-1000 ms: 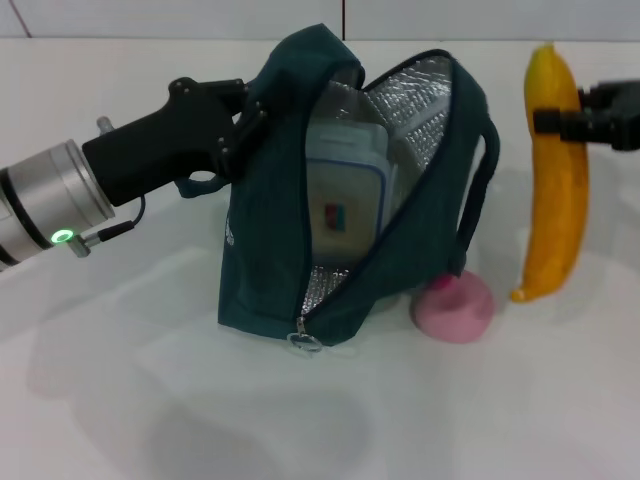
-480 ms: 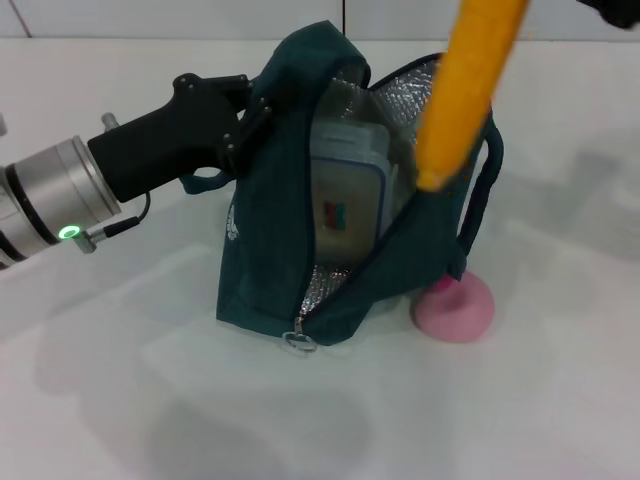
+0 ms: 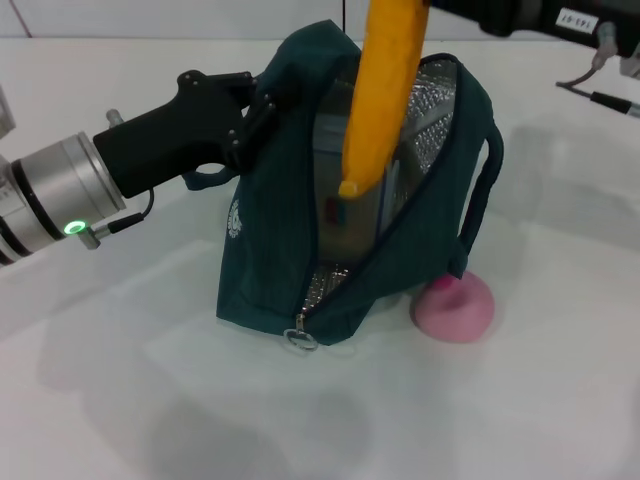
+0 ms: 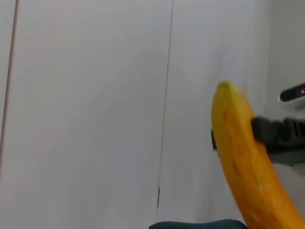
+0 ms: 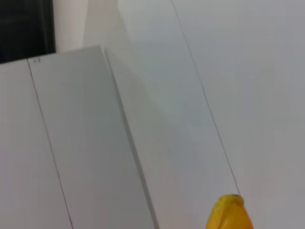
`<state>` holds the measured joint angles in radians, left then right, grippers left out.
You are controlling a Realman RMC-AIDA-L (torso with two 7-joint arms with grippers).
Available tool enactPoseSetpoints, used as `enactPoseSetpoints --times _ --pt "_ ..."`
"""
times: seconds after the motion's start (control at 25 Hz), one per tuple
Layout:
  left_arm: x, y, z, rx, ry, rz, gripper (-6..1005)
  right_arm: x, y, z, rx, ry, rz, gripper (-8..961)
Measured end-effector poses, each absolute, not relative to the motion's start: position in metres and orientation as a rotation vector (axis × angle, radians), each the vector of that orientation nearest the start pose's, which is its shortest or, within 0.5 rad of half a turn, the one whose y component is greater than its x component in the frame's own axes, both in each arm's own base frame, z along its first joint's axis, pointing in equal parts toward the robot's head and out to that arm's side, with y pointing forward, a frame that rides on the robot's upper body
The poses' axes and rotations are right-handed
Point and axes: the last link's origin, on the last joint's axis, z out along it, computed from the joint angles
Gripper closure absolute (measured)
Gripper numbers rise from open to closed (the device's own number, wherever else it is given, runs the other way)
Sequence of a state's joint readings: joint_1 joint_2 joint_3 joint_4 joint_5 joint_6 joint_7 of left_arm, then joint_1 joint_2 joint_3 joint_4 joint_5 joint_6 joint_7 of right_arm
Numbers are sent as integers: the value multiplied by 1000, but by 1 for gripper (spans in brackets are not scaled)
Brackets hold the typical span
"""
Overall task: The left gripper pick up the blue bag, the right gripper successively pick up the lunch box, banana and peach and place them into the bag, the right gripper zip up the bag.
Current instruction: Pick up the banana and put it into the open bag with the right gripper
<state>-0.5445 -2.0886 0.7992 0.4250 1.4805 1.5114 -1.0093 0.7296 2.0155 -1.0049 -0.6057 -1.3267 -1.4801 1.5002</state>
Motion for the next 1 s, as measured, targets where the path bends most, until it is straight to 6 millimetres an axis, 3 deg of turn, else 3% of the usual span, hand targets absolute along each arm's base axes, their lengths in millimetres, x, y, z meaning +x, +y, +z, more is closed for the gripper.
enactPoseSetpoints --times 0.6,1.0 --pt "-231 343 -9 -2412 -356 -1127 956 178 383 -2 -2590 702 1182 422" --pt "-230 343 -10 -2412 -358 -1127 956 182 380 -7 -2589 741 1186 403"
